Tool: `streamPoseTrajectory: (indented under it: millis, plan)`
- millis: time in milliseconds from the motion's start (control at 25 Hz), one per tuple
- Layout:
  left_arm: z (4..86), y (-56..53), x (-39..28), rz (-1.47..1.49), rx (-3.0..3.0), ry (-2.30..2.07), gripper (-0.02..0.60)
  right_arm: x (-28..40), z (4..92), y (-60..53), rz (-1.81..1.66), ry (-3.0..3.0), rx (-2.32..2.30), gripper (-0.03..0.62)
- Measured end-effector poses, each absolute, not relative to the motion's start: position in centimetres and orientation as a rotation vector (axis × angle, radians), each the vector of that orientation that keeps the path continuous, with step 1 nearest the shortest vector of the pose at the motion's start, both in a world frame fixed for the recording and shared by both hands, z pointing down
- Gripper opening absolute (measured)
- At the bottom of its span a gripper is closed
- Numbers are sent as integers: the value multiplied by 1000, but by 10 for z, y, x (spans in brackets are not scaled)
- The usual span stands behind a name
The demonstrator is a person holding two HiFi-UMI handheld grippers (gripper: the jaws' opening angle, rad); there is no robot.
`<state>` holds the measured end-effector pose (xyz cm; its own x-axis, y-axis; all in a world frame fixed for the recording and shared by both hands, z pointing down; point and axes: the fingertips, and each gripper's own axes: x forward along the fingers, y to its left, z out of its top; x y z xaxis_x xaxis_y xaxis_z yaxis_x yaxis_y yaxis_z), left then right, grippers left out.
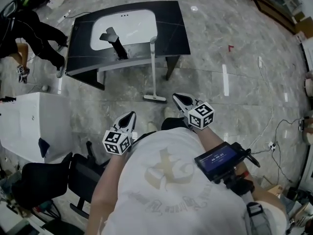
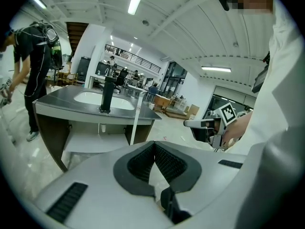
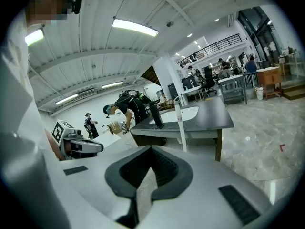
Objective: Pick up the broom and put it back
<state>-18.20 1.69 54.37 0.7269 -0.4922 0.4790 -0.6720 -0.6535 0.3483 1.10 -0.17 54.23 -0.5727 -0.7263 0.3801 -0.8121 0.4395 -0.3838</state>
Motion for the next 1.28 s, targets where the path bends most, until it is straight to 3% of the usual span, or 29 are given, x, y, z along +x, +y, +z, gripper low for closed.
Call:
streamPoseTrajectory:
  millis: [560, 1280]
  plan:
    - [534, -29, -143, 459, 2356, -988, 12, 47, 580, -63, 838, -2504, 1209, 18]
    - [549, -13, -144, 472, 2172, -1168, 12, 24, 631, -122, 859, -2516, 946, 19]
